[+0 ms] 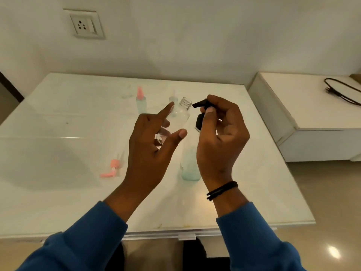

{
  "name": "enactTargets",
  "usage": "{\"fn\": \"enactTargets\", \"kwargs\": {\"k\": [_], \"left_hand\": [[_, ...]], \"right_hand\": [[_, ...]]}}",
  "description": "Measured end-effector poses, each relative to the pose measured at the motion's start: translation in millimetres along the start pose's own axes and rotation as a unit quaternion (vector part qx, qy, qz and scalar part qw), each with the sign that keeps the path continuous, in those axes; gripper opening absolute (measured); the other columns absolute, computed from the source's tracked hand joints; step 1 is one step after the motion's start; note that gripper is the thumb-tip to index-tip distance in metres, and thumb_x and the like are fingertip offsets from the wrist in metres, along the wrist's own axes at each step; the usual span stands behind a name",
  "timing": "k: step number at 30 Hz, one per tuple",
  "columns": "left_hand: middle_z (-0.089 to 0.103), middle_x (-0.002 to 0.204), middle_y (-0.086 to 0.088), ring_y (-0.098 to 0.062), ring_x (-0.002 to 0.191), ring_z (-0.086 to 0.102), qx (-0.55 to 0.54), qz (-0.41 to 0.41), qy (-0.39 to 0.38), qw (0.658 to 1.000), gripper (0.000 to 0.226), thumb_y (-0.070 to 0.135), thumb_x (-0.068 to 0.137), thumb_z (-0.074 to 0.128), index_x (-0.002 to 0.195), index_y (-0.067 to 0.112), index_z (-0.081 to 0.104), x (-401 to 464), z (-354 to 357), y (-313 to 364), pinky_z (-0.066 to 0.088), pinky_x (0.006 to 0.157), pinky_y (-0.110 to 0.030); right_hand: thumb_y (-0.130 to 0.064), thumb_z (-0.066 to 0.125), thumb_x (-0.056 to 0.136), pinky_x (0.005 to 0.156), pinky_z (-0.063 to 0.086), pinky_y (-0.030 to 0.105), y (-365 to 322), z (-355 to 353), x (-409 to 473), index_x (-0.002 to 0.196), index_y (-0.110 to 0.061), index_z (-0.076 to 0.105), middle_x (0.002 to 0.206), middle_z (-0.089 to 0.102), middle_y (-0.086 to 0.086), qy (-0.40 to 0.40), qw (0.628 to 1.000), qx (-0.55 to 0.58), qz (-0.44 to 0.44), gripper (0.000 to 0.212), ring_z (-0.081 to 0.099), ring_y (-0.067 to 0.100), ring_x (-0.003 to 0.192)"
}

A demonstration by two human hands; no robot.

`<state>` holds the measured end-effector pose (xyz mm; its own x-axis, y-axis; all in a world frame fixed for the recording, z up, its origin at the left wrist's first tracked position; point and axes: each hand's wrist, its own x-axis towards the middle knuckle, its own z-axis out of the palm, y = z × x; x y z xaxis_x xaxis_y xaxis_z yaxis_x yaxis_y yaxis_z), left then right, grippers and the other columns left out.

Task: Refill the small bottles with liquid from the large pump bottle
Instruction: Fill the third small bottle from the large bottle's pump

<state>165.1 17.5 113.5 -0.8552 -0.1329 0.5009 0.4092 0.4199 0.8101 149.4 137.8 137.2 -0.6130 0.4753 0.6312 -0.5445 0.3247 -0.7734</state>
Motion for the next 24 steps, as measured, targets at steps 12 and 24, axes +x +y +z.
{"fn": "enactTargets", "kwargs": {"k": [12, 24], "left_hand": [[0.059, 0.111, 0.004, -0.002, 0.093, 0.061, 0.022, 0.026, -0.010, 0.999, 0.058, 0.039, 0.090, 0.072, 0.141, 0.017, 0.058, -3, -4, 1, 0.049, 0.074, -0.006], [0.073, 0.116, 0.000, -0.016, 0.105, 0.071, -0.024, -0.028, 0.040, 0.999, 0.050, 0.029, 0.081, 0.086, 0.125, 0.014, 0.067, -2, -18, 10, 0.061, 0.087, -0.029]], "right_hand": [[0.000, 0.063, 0.092, 0.079, 0.064, 0.040, 4, -6, 1, 0.106, 0.000, 0.072, 0.110, 0.068, 0.010, -0.003, 0.999, -0.020, -0.046, 0.017, 0.070, 0.021, 0.101], [0.007, 0.072, 0.087, 0.081, 0.063, 0.032, 4, -8, 4, 0.100, 0.006, 0.075, 0.104, 0.069, 0.014, -0.020, 0.989, -0.082, -0.122, 0.013, 0.068, 0.019, 0.097]]}}
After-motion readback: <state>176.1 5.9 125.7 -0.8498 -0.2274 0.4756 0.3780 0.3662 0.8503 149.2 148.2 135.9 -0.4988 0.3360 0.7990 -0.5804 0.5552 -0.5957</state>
